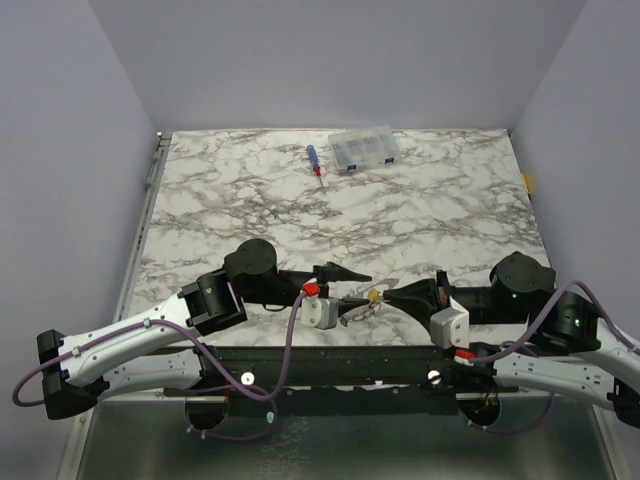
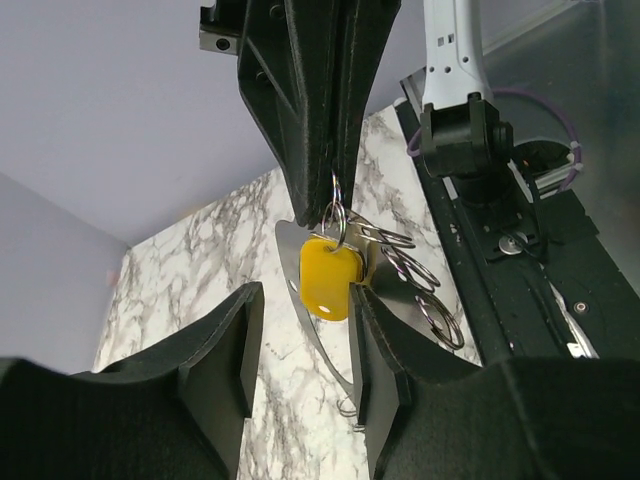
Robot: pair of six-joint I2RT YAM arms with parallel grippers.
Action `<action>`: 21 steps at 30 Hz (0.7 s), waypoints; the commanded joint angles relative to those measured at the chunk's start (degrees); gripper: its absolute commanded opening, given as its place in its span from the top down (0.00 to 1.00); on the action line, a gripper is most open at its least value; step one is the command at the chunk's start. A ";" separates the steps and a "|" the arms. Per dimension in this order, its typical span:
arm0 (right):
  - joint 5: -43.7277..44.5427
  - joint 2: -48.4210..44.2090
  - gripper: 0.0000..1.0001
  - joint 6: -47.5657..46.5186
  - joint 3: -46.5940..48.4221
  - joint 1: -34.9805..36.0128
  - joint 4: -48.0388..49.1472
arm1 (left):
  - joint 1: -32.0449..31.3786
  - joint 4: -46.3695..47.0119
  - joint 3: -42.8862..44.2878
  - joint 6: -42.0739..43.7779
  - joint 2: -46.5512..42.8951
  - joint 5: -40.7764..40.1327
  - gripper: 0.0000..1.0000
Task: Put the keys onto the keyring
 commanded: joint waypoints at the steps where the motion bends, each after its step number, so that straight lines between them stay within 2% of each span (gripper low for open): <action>1: -3.27 0.71 1.00 -1.09 1.09 -0.06 2.66 | -0.14 -0.12 1.82 1.67 -0.74 1.57 0.57; 14: -4.67 1.70 1.00 -0.92 2.10 -0.05 4.14 | -0.23 -0.13 1.66 0.01 1.72 7.34 0.56; 17: -4.39 1.91 1.00 -0.91 2.24 -0.07 4.39 | -0.27 -0.11 1.52 -0.29 1.99 8.05 0.48; 21: -4.19 1.86 1.00 -0.94 2.33 -0.08 4.83 | -0.31 -0.06 1.31 -0.87 2.31 9.49 0.45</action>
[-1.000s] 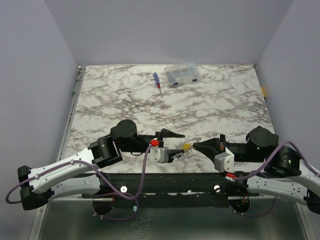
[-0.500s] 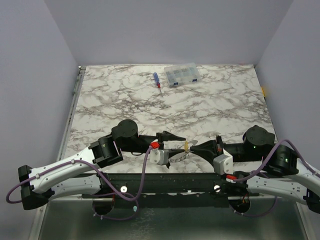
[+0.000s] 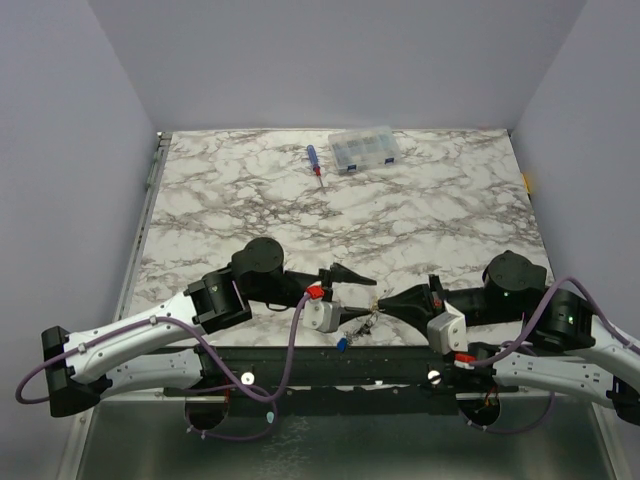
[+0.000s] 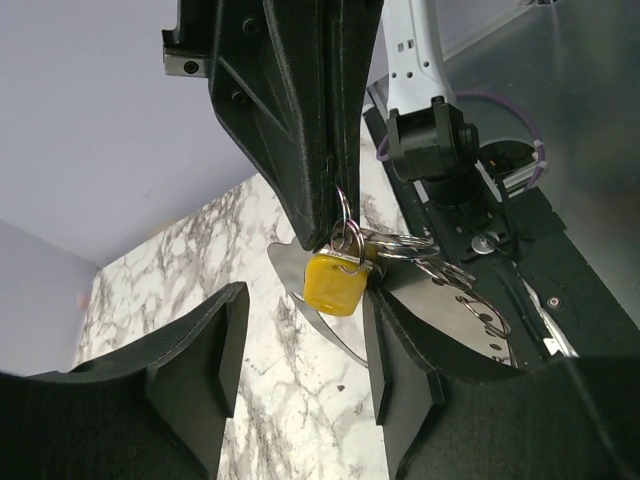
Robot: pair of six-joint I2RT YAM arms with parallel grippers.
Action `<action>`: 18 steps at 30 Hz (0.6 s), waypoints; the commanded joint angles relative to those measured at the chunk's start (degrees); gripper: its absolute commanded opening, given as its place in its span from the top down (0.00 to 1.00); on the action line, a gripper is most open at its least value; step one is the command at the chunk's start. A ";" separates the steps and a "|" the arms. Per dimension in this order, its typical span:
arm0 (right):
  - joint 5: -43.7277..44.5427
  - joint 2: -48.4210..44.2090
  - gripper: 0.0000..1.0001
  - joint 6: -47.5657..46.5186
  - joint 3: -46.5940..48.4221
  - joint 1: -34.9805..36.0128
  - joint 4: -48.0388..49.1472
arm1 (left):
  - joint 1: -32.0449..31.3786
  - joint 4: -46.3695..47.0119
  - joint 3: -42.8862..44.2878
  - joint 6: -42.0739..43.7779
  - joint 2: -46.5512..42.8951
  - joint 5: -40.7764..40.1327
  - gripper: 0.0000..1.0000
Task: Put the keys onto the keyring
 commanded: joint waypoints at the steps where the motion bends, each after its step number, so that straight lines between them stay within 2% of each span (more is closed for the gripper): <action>1: -0.12 0.10 1.00 -0.62 2.29 -0.08 5.08 | -0.31 -0.14 1.21 -1.20 0.68 5.08 0.46; 4: -0.04 0.10 1.00 -0.49 2.18 -0.08 5.51 | -0.39 -0.15 1.08 -1.81 1.03 4.96 0.56; 14: -0.25 -0.07 1.00 -0.17 1.86 -0.12 6.37 | -0.64 1.86 0.41 -1.78 1.44 3.29 0.99; 18: -0.03 -0.34 1.00 -0.01 1.90 -0.10 6.15 | -0.67 2.25 -0.24 -1.72 0.58 1.24 1.00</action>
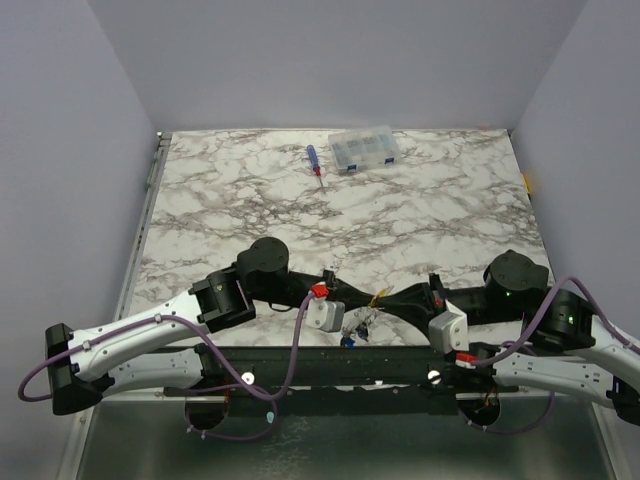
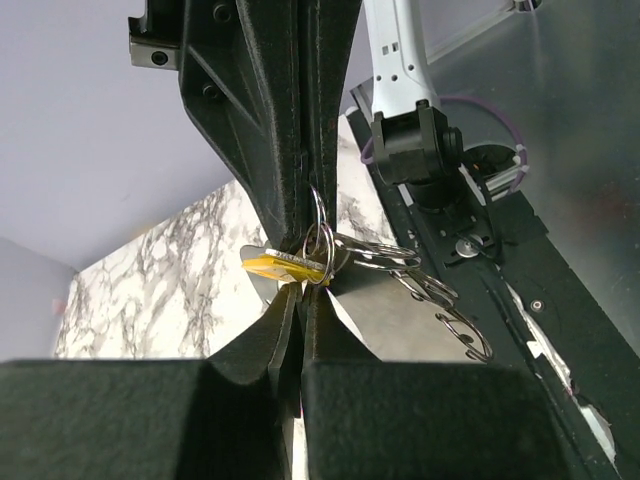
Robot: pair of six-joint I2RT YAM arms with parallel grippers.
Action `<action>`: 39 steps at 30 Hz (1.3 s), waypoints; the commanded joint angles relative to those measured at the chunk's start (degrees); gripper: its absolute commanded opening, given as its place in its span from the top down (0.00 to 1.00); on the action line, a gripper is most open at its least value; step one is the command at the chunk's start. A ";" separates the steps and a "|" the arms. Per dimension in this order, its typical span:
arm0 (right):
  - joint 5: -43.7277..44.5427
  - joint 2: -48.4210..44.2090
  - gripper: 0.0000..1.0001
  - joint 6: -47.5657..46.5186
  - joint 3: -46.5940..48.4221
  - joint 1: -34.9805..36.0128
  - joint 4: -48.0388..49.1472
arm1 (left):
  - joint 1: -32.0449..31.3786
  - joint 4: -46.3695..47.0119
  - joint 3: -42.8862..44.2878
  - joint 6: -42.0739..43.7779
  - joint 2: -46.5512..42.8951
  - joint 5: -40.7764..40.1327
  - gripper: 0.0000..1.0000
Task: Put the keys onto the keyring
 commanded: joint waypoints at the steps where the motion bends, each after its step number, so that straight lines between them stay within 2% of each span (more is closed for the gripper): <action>1: 0.41 -0.36 1.00 -0.16 1.94 -0.12 4.85 | -0.51 1.79 -0.42 -0.23 -1.06 -0.99 1.00; 2: 0.52 -0.37 1.00 -0.16 2.01 -0.12 4.67 | -0.51 1.80 -0.53 -0.22 -1.42 -1.57 0.97; 3: 0.63 -0.44 1.00 -0.16 2.02 -0.12 4.50 | -0.53 1.80 -0.72 -0.17 -1.92 -2.19 0.86; 4: 0.69 -0.45 1.00 -0.15 2.03 -0.12 4.44 | -0.52 1.80 -0.86 -0.21 -2.34 -2.29 0.69; 5: 0.81 -0.53 1.00 -0.15 2.07 -0.12 4.32 | -0.52 1.78 -0.87 -0.34 -2.90 -2.27 0.57; 6: 0.86 -0.54 1.00 -0.12 2.01 -0.11 4.22 | -0.52 1.80 -0.85 -0.57 -3.47 -2.23 0.48; 8: 1.13 -0.67 1.00 -0.13 1.81 -0.10 4.17 | -0.54 1.71 -0.91 -0.96 -4.56 -3.06 0.41; 11: 1.42 -0.80 1.00 -0.05 1.53 -0.10 4.16 | -0.55 1.35 -1.14 -1.12 -6.14 -4.34 0.41; 19: 1.78 -0.55 1.00 -0.01 1.39 -0.12 4.18 | -0.57 0.75 0.04 -1.74 -6.50 -2.88 0.56; 26: 1.71 -0.28 1.00 0.08 1.46 -0.12 4.26 | -0.70 0.80 0.42 -0.77 -4.92 -1.81 0.58; 29: 1.91 -0.28 1.00 0.16 1.26 -0.12 4.34 | -0.81 0.76 0.38 -0.19 -4.77 -1.45 0.54; 33: 2.17 -0.12 1.00 0.62 1.16 -0.11 4.37 | -0.95 0.81 0.41 0.05 -4.54 -1.52 0.53; 39: 2.15 0.81 1.00 0.87 0.92 -0.12 3.47 | -1.34 1.01 0.52 0.39 -4.01 -1.31 0.63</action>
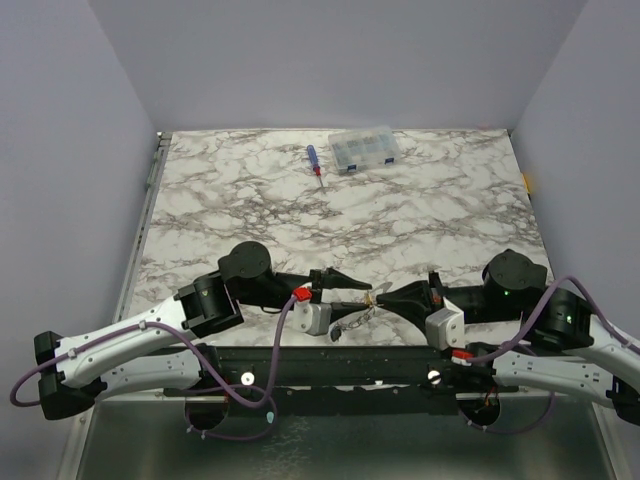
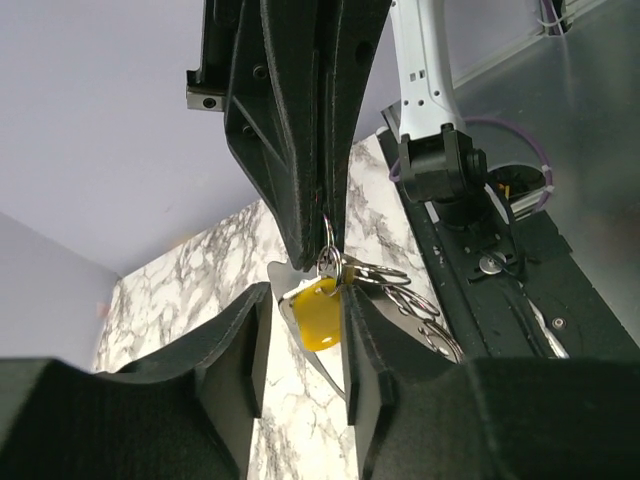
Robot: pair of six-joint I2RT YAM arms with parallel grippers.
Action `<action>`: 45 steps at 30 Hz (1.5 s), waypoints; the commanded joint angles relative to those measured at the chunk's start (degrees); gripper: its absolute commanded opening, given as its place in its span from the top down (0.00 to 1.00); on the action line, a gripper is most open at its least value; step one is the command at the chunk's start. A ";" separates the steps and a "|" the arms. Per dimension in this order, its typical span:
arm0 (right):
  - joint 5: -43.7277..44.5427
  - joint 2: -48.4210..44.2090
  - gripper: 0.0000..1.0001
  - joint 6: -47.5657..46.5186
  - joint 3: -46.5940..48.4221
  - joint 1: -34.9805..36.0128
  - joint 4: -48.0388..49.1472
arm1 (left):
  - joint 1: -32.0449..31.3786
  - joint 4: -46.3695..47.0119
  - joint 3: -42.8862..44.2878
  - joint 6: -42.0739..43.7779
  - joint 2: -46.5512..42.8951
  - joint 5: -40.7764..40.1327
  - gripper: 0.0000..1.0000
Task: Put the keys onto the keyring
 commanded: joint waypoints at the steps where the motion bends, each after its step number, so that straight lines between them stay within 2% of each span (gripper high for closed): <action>1: 0.97 0.73 1.00 0.48 0.87 -0.17 2.77 | -0.69 0.23 1.01 0.68 0.61 1.97 0.64; 8: 0.68 1.79 1.00 0.60 1.16 -0.15 2.20 | -1.04 0.54 0.98 0.64 0.96 1.89 0.74; 15: 0.52 1.44 1.00 0.66 1.07 -0.16 3.11 | -1.21 0.49 0.51 0.23 0.72 0.62 1.00; 32: -2.54 -2.76 1.00 5.05 -1.13 -0.16 15.19 | -1.30 1.04 -3.33 4.44 -2.26 -2.98 1.00; 45: -6.07 -3.99 1.00 9.35 -3.21 -0.16 22.04 | -2.65 1.02 -6.39 8.20 0.21 -6.56 1.00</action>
